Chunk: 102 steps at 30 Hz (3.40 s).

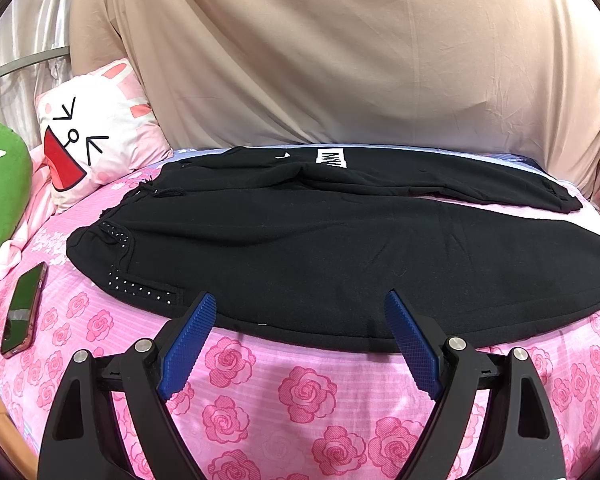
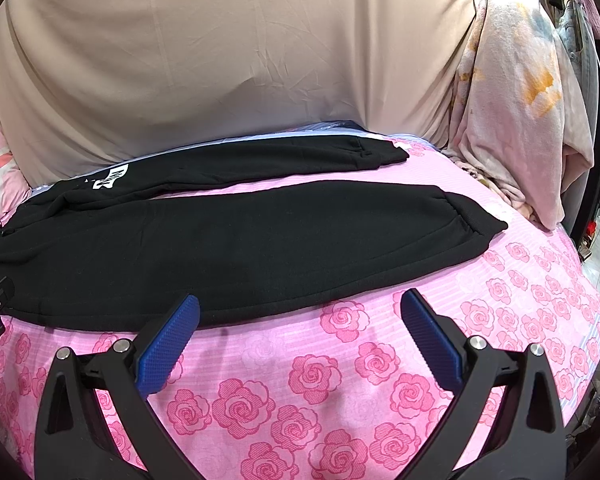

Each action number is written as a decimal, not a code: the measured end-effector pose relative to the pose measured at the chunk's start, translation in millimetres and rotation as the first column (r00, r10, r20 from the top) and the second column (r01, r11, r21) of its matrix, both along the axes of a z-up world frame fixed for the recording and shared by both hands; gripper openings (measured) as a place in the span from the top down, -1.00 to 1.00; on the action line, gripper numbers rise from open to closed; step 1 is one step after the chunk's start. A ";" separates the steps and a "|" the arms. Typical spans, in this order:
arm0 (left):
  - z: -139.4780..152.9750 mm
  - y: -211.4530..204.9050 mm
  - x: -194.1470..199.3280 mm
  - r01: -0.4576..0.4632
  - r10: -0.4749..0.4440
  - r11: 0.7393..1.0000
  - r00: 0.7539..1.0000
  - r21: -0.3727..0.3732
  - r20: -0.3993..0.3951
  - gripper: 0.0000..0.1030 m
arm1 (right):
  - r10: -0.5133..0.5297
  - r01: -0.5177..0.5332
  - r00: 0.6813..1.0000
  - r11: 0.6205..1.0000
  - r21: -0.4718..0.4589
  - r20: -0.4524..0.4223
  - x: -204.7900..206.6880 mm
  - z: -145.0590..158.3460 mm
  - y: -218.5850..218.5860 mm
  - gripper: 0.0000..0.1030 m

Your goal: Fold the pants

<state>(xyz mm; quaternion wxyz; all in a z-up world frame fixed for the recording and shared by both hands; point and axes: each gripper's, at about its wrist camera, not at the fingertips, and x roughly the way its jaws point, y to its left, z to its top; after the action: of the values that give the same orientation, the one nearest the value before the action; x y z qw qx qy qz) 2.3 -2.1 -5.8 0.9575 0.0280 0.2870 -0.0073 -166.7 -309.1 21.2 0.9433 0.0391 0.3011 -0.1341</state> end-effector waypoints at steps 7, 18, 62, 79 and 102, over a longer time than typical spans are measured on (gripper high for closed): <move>-0.3 0.3 -0.3 0.000 0.000 1.000 1.000 -0.001 0.000 -0.62 | -0.001 0.001 1.000 1.000 0.002 0.000 0.5 -0.5 0.1 -0.91; -0.1 0.0 -0.1 0.000 0.000 1.000 1.000 -0.001 -0.001 -0.62 | -0.003 0.003 1.000 1.000 0.005 -0.002 0.6 -1.4 0.4 -0.91; -10.8 278.4 439.3 -0.404 0.288 0.903 0.821 -0.146 -0.493 0.26 | -0.168 0.257 0.907 0.947 0.193 -0.386 380.5 -45.6 -245.2 -0.57; 159.6 282.5 213.9 -0.132 0.080 0.950 0.979 -0.283 -0.187 0.75 | 0.127 -0.132 0.990 0.988 0.085 0.057 194.7 88.5 -207.7 0.81; 8.9 284.4 75.5 -0.315 0.024 0.667 0.915 -0.675 -0.404 -0.59 | 0.068 -0.061 0.998 0.896 0.439 0.001 16.7 10.5 -194.4 -0.33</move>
<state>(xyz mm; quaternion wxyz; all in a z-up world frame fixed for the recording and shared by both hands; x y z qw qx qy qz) 77.9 282.4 3.1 0.8155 -0.3834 0.4322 -0.0348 -149.9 -503.5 31.7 0.9119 0.2395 0.3316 -0.0320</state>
